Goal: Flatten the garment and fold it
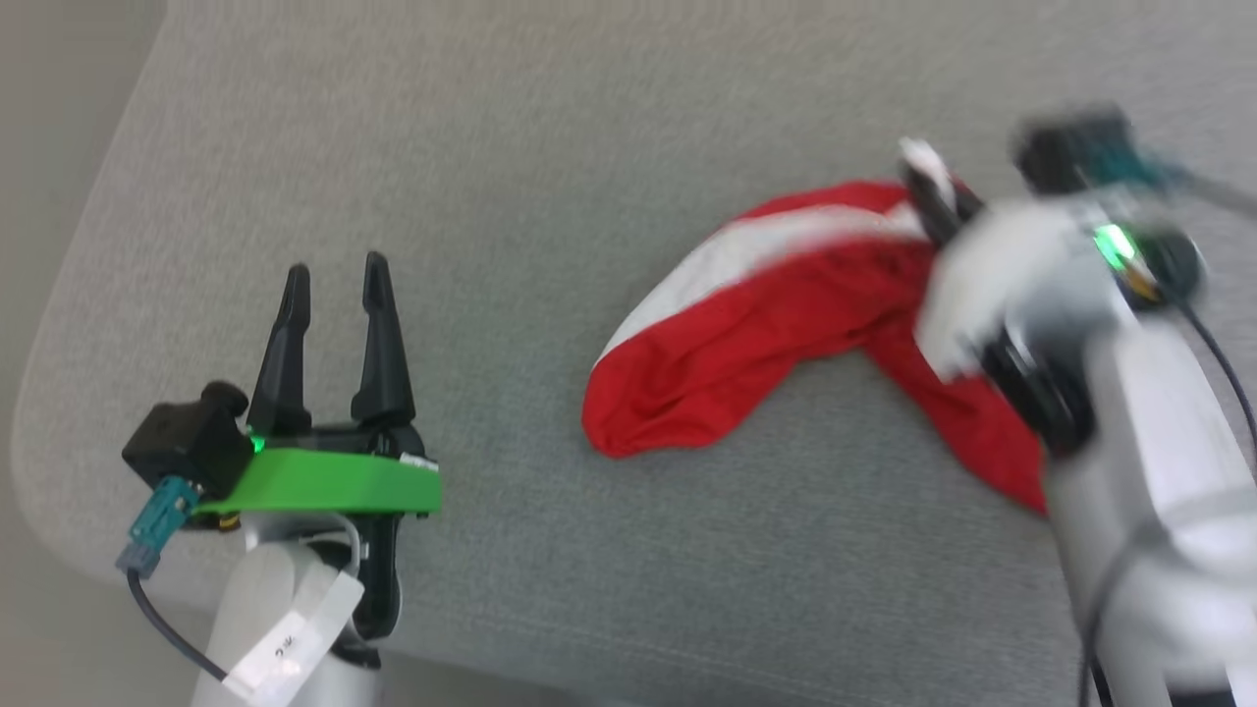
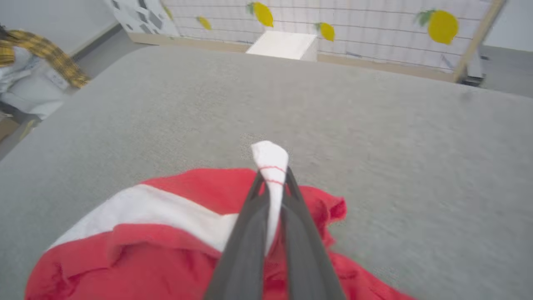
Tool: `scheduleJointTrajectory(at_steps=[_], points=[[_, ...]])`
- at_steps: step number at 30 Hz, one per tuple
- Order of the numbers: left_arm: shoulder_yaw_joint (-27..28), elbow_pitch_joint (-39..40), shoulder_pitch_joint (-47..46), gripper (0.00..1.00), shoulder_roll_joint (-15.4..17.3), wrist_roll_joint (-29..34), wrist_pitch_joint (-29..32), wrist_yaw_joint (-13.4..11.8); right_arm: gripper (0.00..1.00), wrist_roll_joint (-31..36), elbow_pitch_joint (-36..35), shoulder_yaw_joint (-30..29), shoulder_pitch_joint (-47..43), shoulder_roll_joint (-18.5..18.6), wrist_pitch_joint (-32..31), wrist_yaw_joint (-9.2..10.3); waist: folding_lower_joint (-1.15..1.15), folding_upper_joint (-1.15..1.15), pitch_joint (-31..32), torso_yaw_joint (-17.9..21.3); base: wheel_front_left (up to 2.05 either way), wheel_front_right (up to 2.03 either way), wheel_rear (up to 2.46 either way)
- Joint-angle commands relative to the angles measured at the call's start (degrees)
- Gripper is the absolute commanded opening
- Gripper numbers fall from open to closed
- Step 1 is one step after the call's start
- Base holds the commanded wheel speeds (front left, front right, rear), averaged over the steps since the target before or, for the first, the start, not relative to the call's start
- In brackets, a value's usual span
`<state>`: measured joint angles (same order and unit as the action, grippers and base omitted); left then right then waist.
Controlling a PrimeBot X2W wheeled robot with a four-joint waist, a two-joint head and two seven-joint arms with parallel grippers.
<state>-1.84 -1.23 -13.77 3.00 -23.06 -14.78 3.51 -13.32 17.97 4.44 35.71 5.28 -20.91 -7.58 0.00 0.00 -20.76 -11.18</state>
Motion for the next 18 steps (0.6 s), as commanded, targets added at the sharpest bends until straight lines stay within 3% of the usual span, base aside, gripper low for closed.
scheduleJointTrajectory(at_steps=[1, 7, 11, 14, 16, 18], points=[[0.5, -0.2, 1.2, 1.0, -0.1, 0.7, -0.2, 0.3, 0.0, 0.3, -5.2, -1.6, -5.6, 0.3, -0.6, 0.09, 0.0, 0.0, 5.9, 4.5, 0.0, 0.0, 0.0], [1.6, -0.9, 3.7, 1.0, -0.1, 1.3, -0.2, 0.6, 0.0, 3.0, -26.3, -9.3, -27.6, -1.6, -7.8, 0.09, 0.0, 0.0, 9.8, 7.5, 0.0, 0.0, 0.0], [2.2, -1.1, 4.7, 1.0, -0.1, 1.6, -0.2, 0.8, 0.0, 2.9, -31.6, -12.7, -37.2, -2.3, -11.5, 0.09, 0.0, 0.0, 11.1, 8.9, 0.0, 0.0, 0.0], [2.3, -1.2, 5.3, 1.0, -0.1, 1.7, -0.2, 0.9, 0.0, 0.1, -30.9, -14.5, -40.6, -2.4, -11.5, 0.09, 0.0, 0.0, 11.4, 9.6, 0.0, 0.0, 0.0], [2.1, -1.5, 5.7, 1.0, -0.1, 1.8, -0.2, 1.0, 1.0, -0.6, -28.3, -15.0, -41.9, -2.4, -11.2, 0.09, 0.0, 0.0, 11.7, 9.9, 0.0, 0.0, 0.0], [2.0, -1.7, 5.9, 1.0, -0.1, 1.9, -0.2, 1.1, 1.0, -0.7, -26.3, -15.6, -42.0, -2.4, -9.9, 0.09, 0.0, 0.0, 11.9, 10.0, 0.0, 0.0, 0.0]])
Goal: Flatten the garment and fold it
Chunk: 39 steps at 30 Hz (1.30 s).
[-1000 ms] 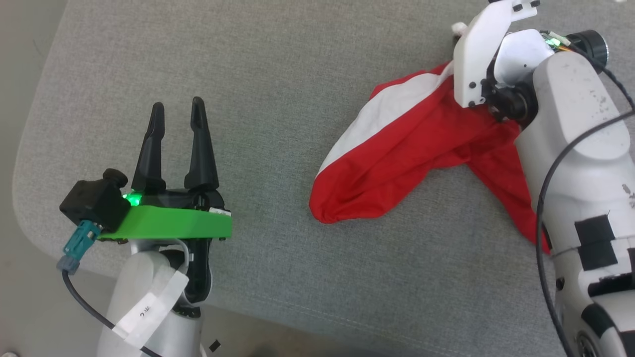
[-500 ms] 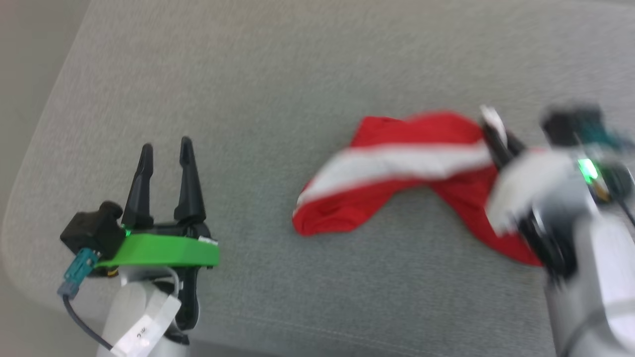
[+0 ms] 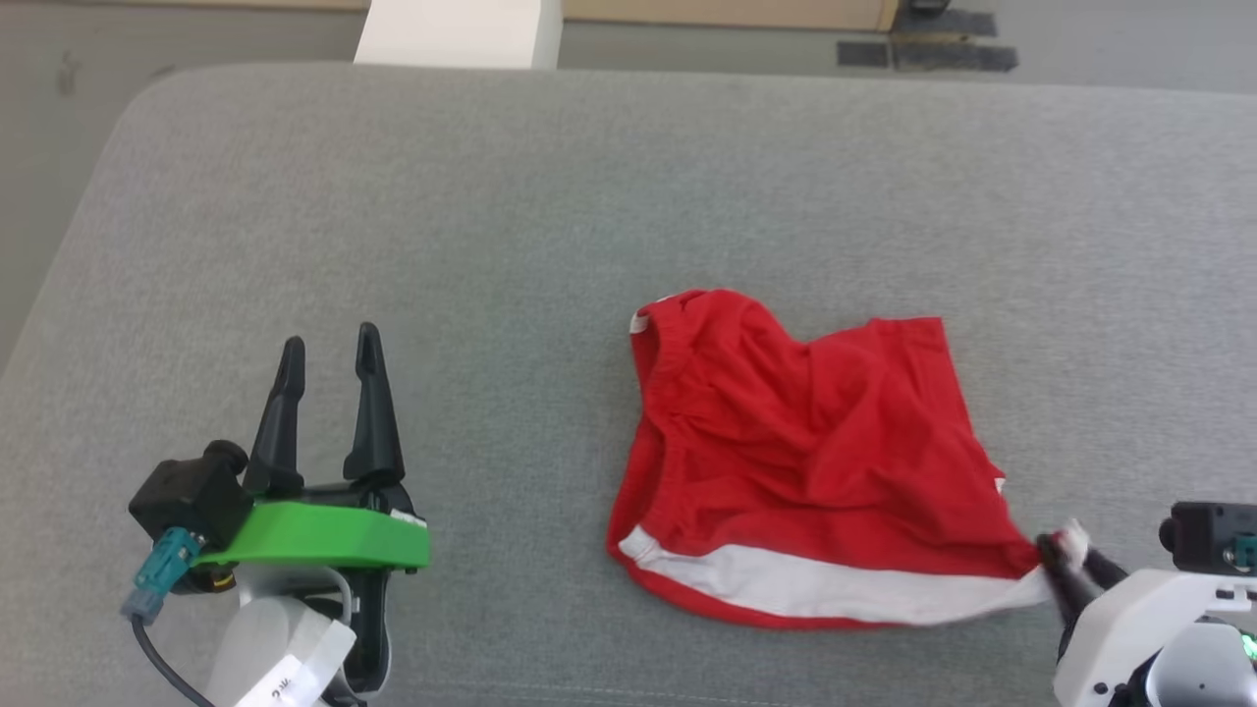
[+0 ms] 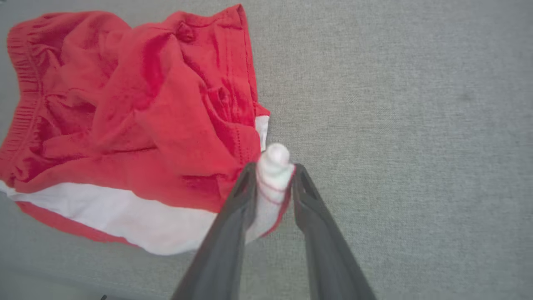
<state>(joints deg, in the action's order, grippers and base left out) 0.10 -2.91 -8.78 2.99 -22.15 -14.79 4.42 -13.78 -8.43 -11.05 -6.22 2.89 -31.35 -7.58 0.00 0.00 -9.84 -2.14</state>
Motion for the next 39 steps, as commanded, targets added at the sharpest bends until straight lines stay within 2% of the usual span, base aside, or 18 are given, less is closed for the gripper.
scheduleJointTrajectory(at_steps=[1, 6, 10, 14, 19, 23, 28, 30, 33, 39], points=[[0.0, -0.1, 1.1, 1.0, -0.1, 1.1, -0.2, 0.2, 1.0, -0.3, 0.8, -0.4, 0.0, 0.0, 1.4, 0.09, 0.0, 0.0, 1.1, 0.9, 0.0, 0.0, 0.0], [-0.1, -0.7, 1.8, 1.0, -0.1, 1.6, -0.2, 0.5, 1.0, 0.1, 2.6, -2.9, 1.8, 0.0, 11.1, 0.09, 0.0, 0.0, 1.9, 0.9, 0.0, 0.0, 0.0], [-0.6, -1.3, 2.5, 1.0, -0.1, 1.9, -0.2, 0.7, 1.0, 2.7, 3.1, -0.4, 2.1, 0.0, 19.5, 0.09, 0.0, 0.0, 2.8, 0.8, 0.0, 0.0, 0.0], [-1.1, -1.8, 3.0, 1.0, -0.1, 1.9, -0.2, 0.8, 1.0, 4.7, 4.9, 1.1, 2.2, 0.0, 24.5, 0.09, 0.0, 0.0, 3.4, 0.9, 0.0, 0.0, 0.0], [-4.2, -3.6, 3.2, 1.0, -0.1, 2.5, -0.2, 1.4, 1.0, 5.1, 6.9, 2.8, 3.1, 0.0, 26.9, 0.09, 0.0, 0.0, 3.9, 0.5, 0.0, 0.0, 0.0], [-12.6, -8.1, 3.1, 1.0, 0.5, 3.7, 1.5, 2.7, 1.0, 4.5, 7.4, 2.8, 3.4, 0.0, 29.4, 0.09, 0.0, 0.0, 4.2, 0.2, 0.0, 0.0, 0.0], [-25.3, -11.0, 0.7, 1.0, 4.0, 2.6, 9.2, 3.0, 1.0, 4.5, 7.3, 2.8, 3.0, 0.0, 30.9, 0.09, 0.0, 0.0, 3.9, 0.7, 0.0, 0.0, 0.0], [-28.7, -12.0, -0.6, 1.0, 5.5, 1.8, 12.4, 3.0, 1.0, 4.3, 7.0, 2.8, 2.7, 0.0, 30.8, 0.09, 0.0, 0.0, 3.7, 1.3, 0.0, 0.0, 0.0], [-30.8, -14.0, -2.3, 1.0, 6.8, 0.6, 16.6, 3.0, 1.0, 4.0, 6.9, 3.1, 2.4, 0.0, 30.7, 0.09, 0.0, 0.0, 3.4, 2.4, 0.0, 0.0, 0.0], [-31.3, -17.4, -5.0, 1.0, 7.4, -0.5, 24.3, 2.4, 1.0, 3.5, 7.1, 3.7, 2.1, 0.0, 30.2, 0.09, 0.0, 0.0, 2.6, 5.0, 0.0, 0.0, 0.0]])
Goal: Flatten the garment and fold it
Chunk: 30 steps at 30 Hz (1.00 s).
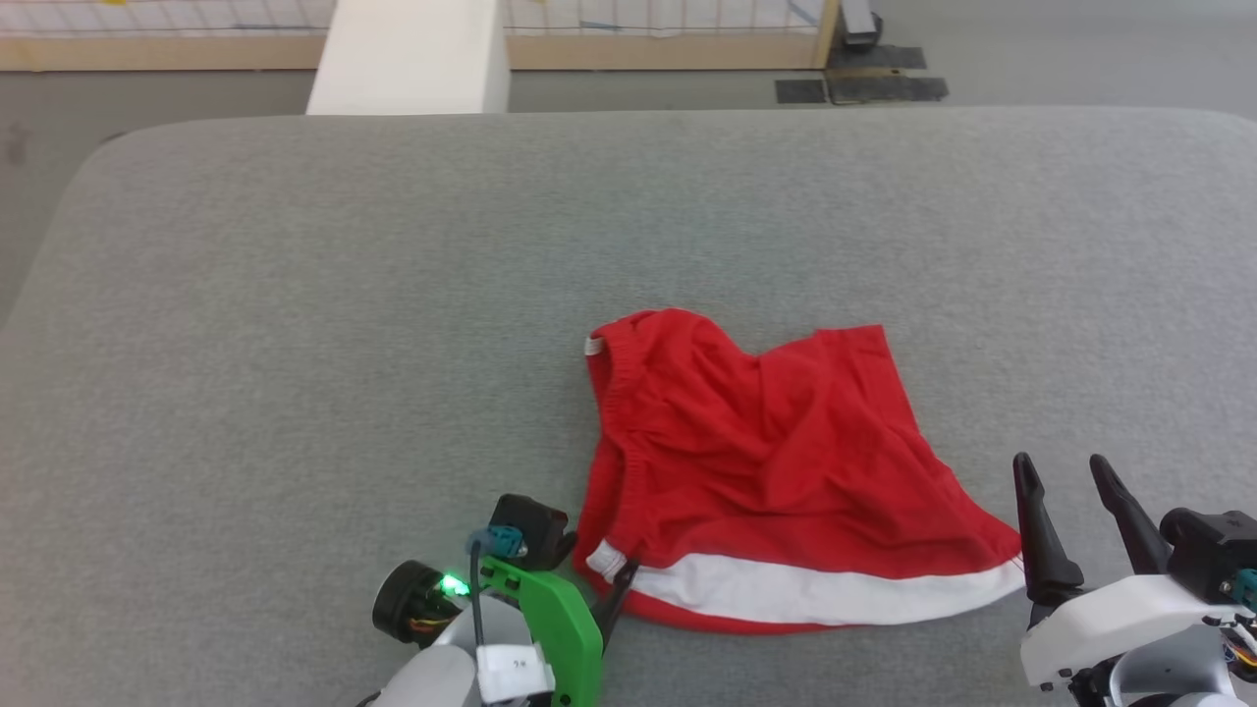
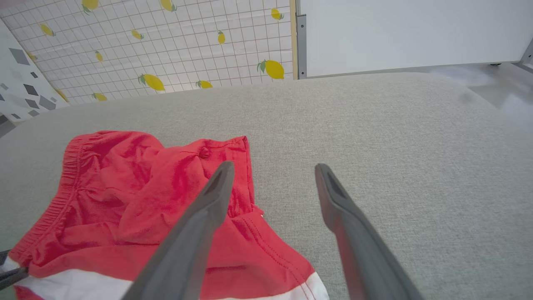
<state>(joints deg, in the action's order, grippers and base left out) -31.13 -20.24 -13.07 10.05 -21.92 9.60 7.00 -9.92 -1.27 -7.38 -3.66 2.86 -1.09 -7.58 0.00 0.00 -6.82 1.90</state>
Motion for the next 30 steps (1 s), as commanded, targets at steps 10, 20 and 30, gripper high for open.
scheduleJointTrajectory(at_steps=[10, 20, 30], points=[[-1.3, 2.0, -0.1, 0.0, 2.2, -2.3, 6.3, -0.6, 1.0, 0.6, 3.6, -0.6, -2.7, 0.0, -9.0, 0.09, 0.0, 0.0, -0.9, 3.0, 0.0, 0.0, 0.0], [-1.1, 5.1, -0.1, 0.0, 2.0, -3.2, 6.6, -1.7, 1.0, 1.4, 11.4, -2.5, 4.5, 0.0, -18.9, 0.09, 0.0, 0.0, -3.2, 1.4, 0.0, 0.0, 0.0], [-1.3, 5.3, -0.9, 0.0, 1.7, -3.9, 5.9, -1.6, 0.0, 2.8, 16.9, -0.9, 7.5, 0.0, -32.5, 0.09, 0.0, 0.0, -4.2, -0.2, 0.0, 0.0, 0.0]])
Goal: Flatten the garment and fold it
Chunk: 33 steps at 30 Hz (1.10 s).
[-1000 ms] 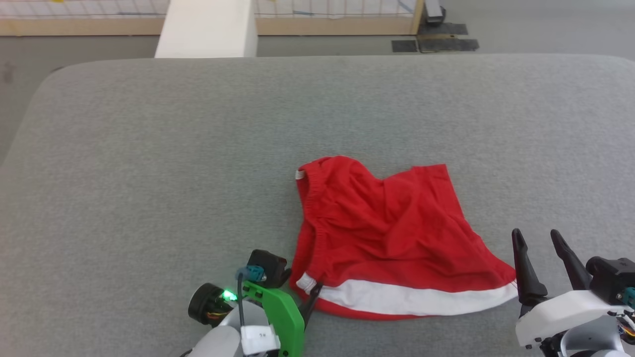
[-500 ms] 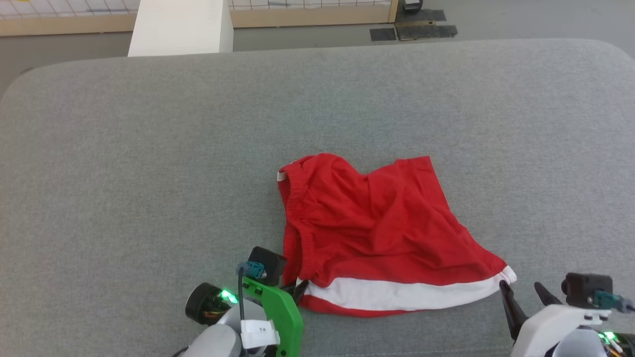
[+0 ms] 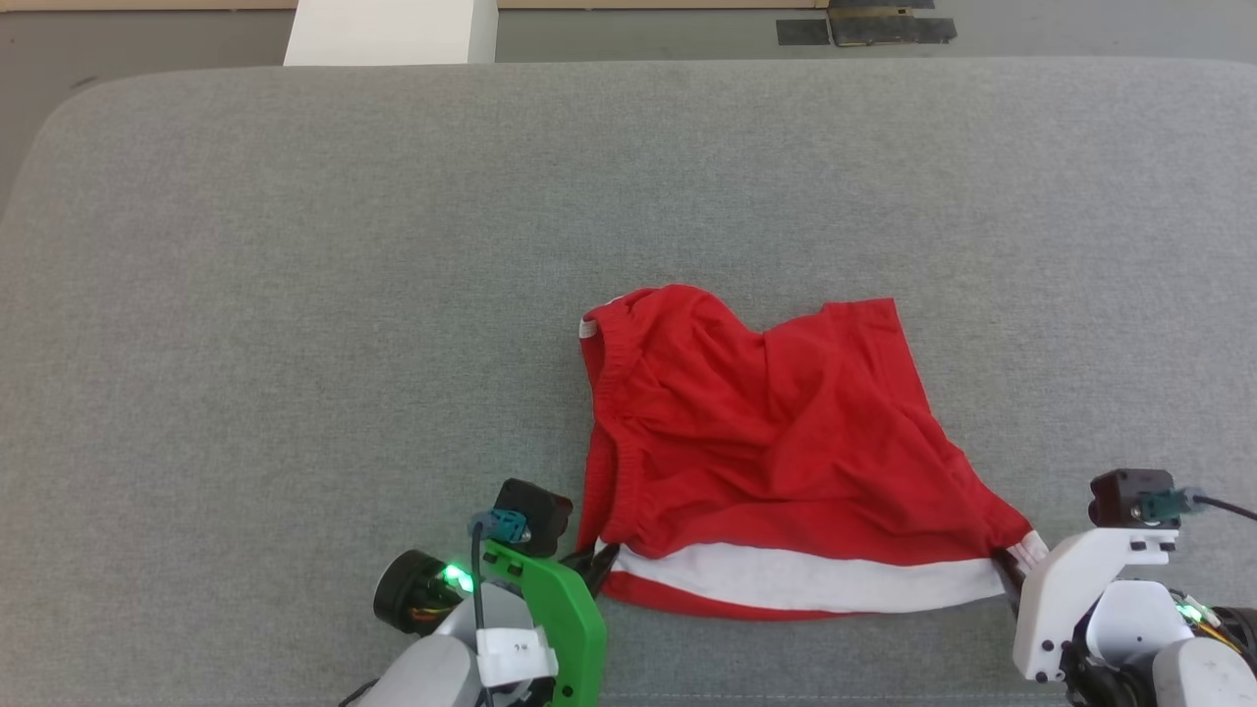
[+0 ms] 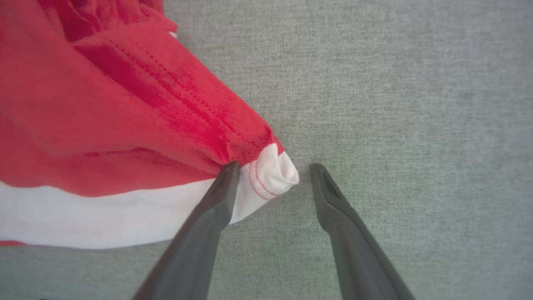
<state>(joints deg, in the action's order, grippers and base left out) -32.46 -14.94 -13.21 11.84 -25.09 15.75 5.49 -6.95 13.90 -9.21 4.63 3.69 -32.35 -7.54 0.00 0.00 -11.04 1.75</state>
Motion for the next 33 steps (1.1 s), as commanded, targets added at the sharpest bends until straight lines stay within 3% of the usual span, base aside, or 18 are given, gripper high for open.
scheduleJointTrajectory(at_steps=[1, 7, 12, 18, 25, 33], points=[[0.0, -0.1, -0.8, 0.0, -0.1, -0.8, -0.3, 0.0, 0.0, -0.3, 1.5, 1.1, -1.0, -0.8, -2.3, 0.05, 0.0, 0.0, 0.1, 0.0, 0.0, 0.0, 0.0], [-0.2, 1.3, -1.2, 0.0, 0.2, -1.3, -2.0, 0.4, 0.0, -2.5, -4.9, 1.6, -2.8, -0.8, -4.7, 0.05, 0.0, 0.0, 0.8, 0.1, 0.0, 0.0, 0.0], [1.0, 6.4, -4.1, 0.0, 0.2, -5.9, -3.0, 1.4, 0.0, -3.8, -16.3, 2.5, -3.3, -0.8, -8.6, 0.05, 0.0, 0.0, 0.9, -0.1, 0.0, 0.0, 0.0], [1.6, 12.4, -14.2, 0.0, 3.5, -11.6, 1.1, 1.9, 0.0, -1.4, -26.4, 4.9, 5.5, -0.3, -14.8, 0.05, 0.0, 0.0, -2.2, 0.3, 0.0, 0.0, 0.0], [5.5, 10.8, -32.6, 0.0, 5.8, -21.0, 4.1, 2.0, 0.0, -2.0, -22.2, 8.5, 28.0, 4.3, -16.2, 0.05, 0.0, 0.0, -9.7, 1.4, 0.0, 0.0, 0.0], [11.9, 0.4, -54.9, 0.0, 7.7, -16.7, -2.3, 0.8, 0.0, 2.5, -9.9, 11.5, 56.2, 6.4, -7.4, 0.05, 0.0, 0.0, -19.2, 3.6, 0.0, 0.0, 0.0]])
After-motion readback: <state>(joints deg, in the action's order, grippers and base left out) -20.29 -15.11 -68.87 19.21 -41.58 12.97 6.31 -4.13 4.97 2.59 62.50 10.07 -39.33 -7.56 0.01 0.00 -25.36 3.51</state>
